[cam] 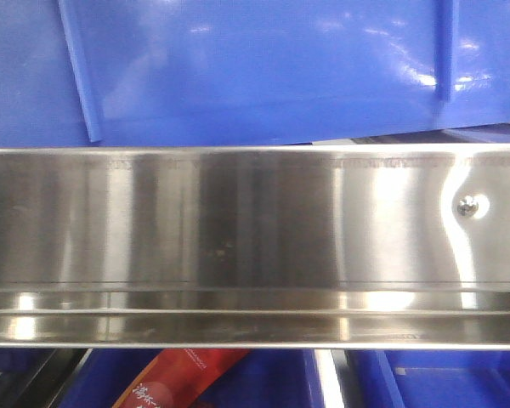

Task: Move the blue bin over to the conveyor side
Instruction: 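Lower both grippers toward the rims of the blue bin on the rack, then close both grippers on opposite side walls of the blue bin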

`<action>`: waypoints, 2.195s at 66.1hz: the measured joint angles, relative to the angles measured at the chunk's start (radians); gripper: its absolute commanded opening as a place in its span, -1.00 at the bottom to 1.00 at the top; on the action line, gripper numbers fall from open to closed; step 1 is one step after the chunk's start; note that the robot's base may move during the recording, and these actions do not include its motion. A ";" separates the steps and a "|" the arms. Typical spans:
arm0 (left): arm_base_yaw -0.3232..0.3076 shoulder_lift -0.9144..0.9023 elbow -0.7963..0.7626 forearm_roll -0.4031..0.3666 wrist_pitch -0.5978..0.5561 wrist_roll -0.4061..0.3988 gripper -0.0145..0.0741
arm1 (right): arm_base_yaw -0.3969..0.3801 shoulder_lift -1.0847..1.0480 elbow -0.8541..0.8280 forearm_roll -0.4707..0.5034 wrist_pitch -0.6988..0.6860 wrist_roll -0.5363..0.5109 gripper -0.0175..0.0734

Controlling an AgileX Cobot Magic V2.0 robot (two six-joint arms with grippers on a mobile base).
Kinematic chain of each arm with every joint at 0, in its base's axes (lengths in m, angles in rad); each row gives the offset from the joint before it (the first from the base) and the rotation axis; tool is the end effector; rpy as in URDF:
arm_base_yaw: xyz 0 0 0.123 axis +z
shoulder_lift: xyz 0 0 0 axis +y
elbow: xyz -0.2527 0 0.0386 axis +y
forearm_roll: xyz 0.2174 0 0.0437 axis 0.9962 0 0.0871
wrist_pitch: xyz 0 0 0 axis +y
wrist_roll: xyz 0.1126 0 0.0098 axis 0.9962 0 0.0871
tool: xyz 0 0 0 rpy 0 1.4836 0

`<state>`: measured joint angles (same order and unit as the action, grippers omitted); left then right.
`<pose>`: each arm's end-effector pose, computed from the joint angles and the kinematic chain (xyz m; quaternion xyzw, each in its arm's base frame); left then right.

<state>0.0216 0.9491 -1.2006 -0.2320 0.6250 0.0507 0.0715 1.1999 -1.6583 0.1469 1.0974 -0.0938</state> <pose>0.1920 -0.0111 0.4170 -0.0230 0.7958 -0.0889 0.5986 0.2141 0.0301 0.4495 -0.0745 0.8674 0.0679 0.4872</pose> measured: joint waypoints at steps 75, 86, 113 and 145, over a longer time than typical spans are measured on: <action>-0.043 0.564 -0.367 0.056 0.167 -0.115 -0.49 | 0.000 0.384 -0.252 -0.069 0.054 0.000 -0.28; -0.043 0.564 -0.369 0.093 0.187 -0.119 0.13 | 0.000 0.384 -0.253 -0.073 0.069 0.000 0.23; -0.043 0.582 -0.369 0.139 0.275 -0.121 0.07 | 0.000 0.384 -0.253 -0.078 0.102 0.000 0.25; -0.093 0.612 -0.370 0.169 0.291 -0.155 -0.03 | 0.000 0.384 -0.253 -0.095 0.112 0.000 0.25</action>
<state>-0.0716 1.5615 -1.5703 -0.0625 0.9155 -0.1039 0.0715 1.5839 -1.9115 0.0523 1.2094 -0.0938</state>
